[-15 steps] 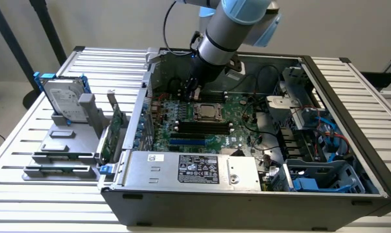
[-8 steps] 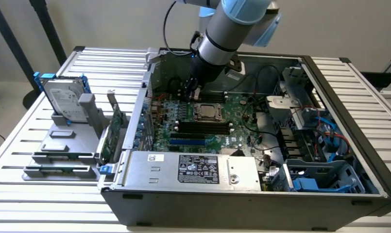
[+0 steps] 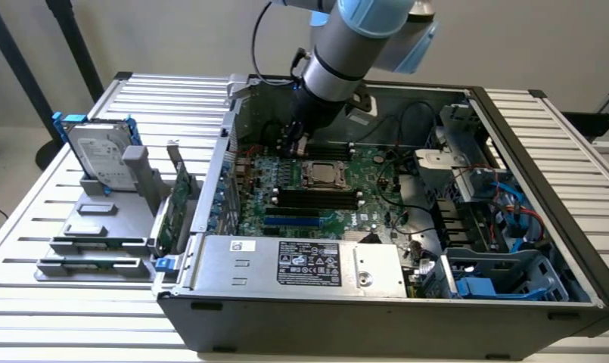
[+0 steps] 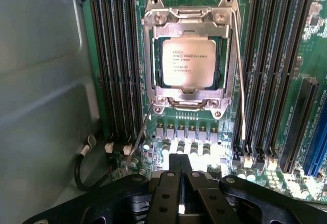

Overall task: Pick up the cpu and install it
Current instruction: 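Install the first cpu locking lever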

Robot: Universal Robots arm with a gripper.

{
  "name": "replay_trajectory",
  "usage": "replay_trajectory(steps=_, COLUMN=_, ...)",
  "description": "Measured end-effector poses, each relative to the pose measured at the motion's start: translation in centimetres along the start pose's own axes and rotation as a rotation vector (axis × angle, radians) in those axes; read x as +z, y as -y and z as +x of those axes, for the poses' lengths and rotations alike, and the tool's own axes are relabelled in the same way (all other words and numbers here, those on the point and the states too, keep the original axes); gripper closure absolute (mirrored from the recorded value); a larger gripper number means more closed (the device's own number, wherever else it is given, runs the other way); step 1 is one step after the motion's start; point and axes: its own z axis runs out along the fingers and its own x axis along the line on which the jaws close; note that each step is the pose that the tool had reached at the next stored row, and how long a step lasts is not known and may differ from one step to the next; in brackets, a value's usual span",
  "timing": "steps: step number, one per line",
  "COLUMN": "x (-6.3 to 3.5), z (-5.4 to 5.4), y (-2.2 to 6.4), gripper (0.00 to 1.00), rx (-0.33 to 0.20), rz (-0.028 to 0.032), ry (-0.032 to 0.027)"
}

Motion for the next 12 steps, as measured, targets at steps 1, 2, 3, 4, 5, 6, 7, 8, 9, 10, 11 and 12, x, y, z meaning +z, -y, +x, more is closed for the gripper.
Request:
replay_trajectory(steps=1, x=0.05, z=-0.01, y=0.18, gripper=0.89, rx=0.004, rz=-0.0006, ry=-0.0011)
replay_trajectory(steps=2, x=0.09, z=-0.02, y=0.32, gripper=0.89, rx=0.009, rz=-0.0015, ry=-0.0028)
replay_trajectory(steps=3, x=0.13, z=-0.03, y=0.41, gripper=0.89, rx=0.015, rz=-0.0027, ry=-0.005)
replay_trajectory(steps=4, x=0.15, z=-0.03, y=0.48, gripper=0.89, rx=0.023, rz=-0.0043, ry=-0.0077)
replay_trajectory(steps=5, x=0.16, z=-0.03, y=0.51, gripper=0.89, rx=0.033, rz=-0.0062, ry=-0.0111)
replay_trajectory(steps=6, x=0.17, z=-0.03, y=0.53, gripper=0.89, rx=0.043, rz=-0.0083, ry=-0.0148)
replay_trajectory(steps=7, x=0.17, z=-0.03, y=0.54, gripper=0.89, rx=0.056, rz=-0.0109, ry=-0.0192)
replay_trajectory(steps=8, x=0.18, z=-0.03, y=0.55, gripper=0.89, rx=0.068, rz=-0.0131, ry=-0.0231)
replay_trajectory(steps=9, x=0.18, z=-0.03, y=0.57, gripper=0.89, rx=0.081, rz=-0.0156, ry=-0.0276)
replay_trajectory(steps=10, x=0.19, z=-0.03, y=0.59, gripper=0.89, rx=0.091, rz=-0.0176, ry=-0.0318)
replay_trajectory(steps=11, x=0.21, z=-0.04, y=0.62, gripper=0.89, rx=0.101, rz=-0.0197, ry=-0.0362)
replay_trajectory(steps=12, x=0.22, z=-0.04, y=0.66, gripper=0.89, rx=0.111, rz=-0.0214, ry=-0.0408)
